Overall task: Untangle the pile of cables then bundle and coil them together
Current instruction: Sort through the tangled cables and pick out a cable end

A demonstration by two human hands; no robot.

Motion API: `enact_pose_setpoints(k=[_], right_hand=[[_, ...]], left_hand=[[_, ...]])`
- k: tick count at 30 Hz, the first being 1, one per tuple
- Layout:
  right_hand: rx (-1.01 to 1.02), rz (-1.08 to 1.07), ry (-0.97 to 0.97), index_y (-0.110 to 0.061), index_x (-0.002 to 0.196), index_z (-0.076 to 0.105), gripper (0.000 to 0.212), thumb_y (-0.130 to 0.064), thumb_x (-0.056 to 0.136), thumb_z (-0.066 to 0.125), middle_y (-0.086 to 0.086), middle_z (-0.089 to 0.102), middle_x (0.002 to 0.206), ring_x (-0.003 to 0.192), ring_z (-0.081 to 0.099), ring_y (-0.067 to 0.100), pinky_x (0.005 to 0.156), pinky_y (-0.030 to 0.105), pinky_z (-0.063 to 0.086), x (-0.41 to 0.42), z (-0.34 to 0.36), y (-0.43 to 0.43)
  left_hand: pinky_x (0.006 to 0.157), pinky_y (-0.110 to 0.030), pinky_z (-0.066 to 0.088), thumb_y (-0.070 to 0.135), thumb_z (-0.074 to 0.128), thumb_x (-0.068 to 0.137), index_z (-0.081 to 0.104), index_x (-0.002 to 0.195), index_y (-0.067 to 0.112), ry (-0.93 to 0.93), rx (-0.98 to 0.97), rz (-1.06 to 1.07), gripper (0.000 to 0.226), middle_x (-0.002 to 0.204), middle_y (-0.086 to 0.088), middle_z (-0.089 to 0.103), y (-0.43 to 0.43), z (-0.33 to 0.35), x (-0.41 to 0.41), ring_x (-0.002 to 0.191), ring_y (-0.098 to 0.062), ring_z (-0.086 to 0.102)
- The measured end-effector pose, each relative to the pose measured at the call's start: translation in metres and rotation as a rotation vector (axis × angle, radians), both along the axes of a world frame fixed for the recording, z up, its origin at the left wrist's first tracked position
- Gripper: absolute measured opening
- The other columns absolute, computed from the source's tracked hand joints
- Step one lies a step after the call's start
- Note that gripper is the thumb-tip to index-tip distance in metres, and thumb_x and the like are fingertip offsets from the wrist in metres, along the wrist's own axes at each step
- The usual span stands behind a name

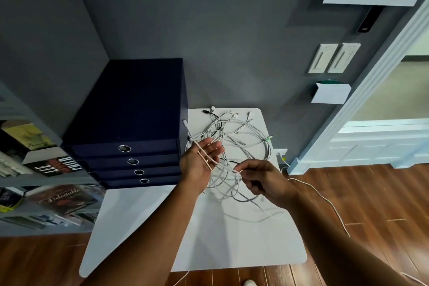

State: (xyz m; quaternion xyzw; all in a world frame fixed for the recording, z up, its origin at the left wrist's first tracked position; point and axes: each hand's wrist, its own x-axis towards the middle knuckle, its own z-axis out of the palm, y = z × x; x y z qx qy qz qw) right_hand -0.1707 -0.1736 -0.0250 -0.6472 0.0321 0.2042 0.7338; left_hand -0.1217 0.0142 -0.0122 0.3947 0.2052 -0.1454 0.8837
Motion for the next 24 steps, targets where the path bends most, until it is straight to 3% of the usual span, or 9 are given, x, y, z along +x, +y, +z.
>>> enact_pose_setpoints(k=[4,8,11,13,16,18,20,22,24], right_hand=[[-0.054,-0.062,0.052,-0.004,0.097,0.067,0.017,0.006,0.093,0.053,0.008,0.041,0.057,0.049,0.027,0.015,0.05,0.026,0.011,-0.005,-0.006,-0.014],[-0.14,-0.036,0.094,0.004,0.101,0.064,0.014,0.006,0.091,0.054,0.008,0.039,0.058,0.049,0.026,0.015,0.049,0.024,0.013,-0.007,-0.015,-0.025],[-0.232,0.0,0.065,0.007,0.096,0.064,0.01,-0.001,0.091,0.062,0.011,0.044,0.058,0.048,0.033,0.018,0.047,0.025,0.021,-0.008,-0.022,-0.034],[-0.419,0.034,-0.041,-0.002,0.083,0.069,0.004,-0.002,0.087,0.069,0.006,0.054,0.057,0.051,0.044,0.015,0.051,0.025,0.032,-0.006,-0.025,-0.038],[-0.827,-0.028,-0.249,-0.028,0.072,0.066,0.029,-0.002,0.084,0.067,-0.015,0.062,0.061,0.057,0.053,0.001,0.061,0.024,0.039,0.004,-0.041,-0.047],[-1.028,-0.167,-0.335,-0.027,0.08,0.069,0.024,-0.004,0.083,0.064,-0.012,0.062,0.072,0.068,0.061,0.011,0.066,0.024,0.039,0.012,-0.05,-0.051],[-1.136,-0.292,-0.381,-0.017,0.088,0.072,0.016,-0.004,0.083,0.064,0.003,0.062,0.082,0.079,0.064,0.027,0.069,0.027,0.04,0.018,-0.051,-0.052],[-1.136,-0.364,-0.291,-0.013,0.091,0.071,0.007,-0.018,0.09,0.066,0.01,0.064,0.085,0.082,0.062,0.03,0.073,0.031,0.043,0.025,-0.044,-0.048],[-0.974,-0.39,-0.059,-0.01,0.086,0.067,0.031,-0.04,0.093,0.062,0.009,0.061,0.073,0.07,0.06,0.028,0.068,0.031,0.045,0.033,-0.026,-0.037]], left_hand=[[0.07,-0.032,0.05,0.029,0.032,0.108,0.062,0.089,0.011,0.029,-0.074,0.049,0.039,0.072,-0.007,0.072,-0.002,0.005,0.003,0.065,-0.022,0.072],[0.058,-0.03,0.04,0.028,0.03,0.107,0.059,0.083,0.012,-0.002,-0.088,0.12,0.042,0.059,-0.001,0.052,-0.004,0.004,0.01,0.049,-0.017,0.049],[0.046,-0.024,0.032,0.027,0.03,0.109,0.055,0.082,0.012,-0.055,0.005,0.125,0.04,0.054,0.003,0.041,-0.007,0.006,0.011,0.043,-0.011,0.035],[0.039,-0.02,0.022,0.026,0.033,0.11,0.053,0.079,0.013,-0.098,0.089,0.118,0.039,0.052,0.005,0.036,-0.007,0.009,0.01,0.041,-0.007,0.027],[0.036,-0.017,0.014,0.025,0.036,0.109,0.05,0.074,0.014,-0.137,0.141,0.08,0.039,0.049,0.008,0.032,-0.004,0.014,0.008,0.04,-0.005,0.02],[0.038,-0.016,0.01,0.025,0.036,0.109,0.05,0.074,0.015,-0.156,0.163,0.031,0.039,0.05,0.009,0.03,-0.003,0.014,0.005,0.039,-0.004,0.018],[0.04,-0.015,0.008,0.024,0.036,0.109,0.05,0.074,0.015,-0.156,0.18,-0.01,0.039,0.05,0.009,0.028,0.001,0.013,0.004,0.039,-0.003,0.017],[0.041,-0.015,0.008,0.024,0.037,0.109,0.051,0.075,0.015,-0.151,0.231,-0.065,0.038,0.051,0.009,0.027,0.005,0.011,0.003,0.039,-0.003,0.017],[0.041,-0.014,0.009,0.024,0.038,0.109,0.051,0.075,0.015,-0.159,0.321,-0.122,0.037,0.051,0.009,0.028,0.007,0.007,0.0,0.039,-0.004,0.018]])
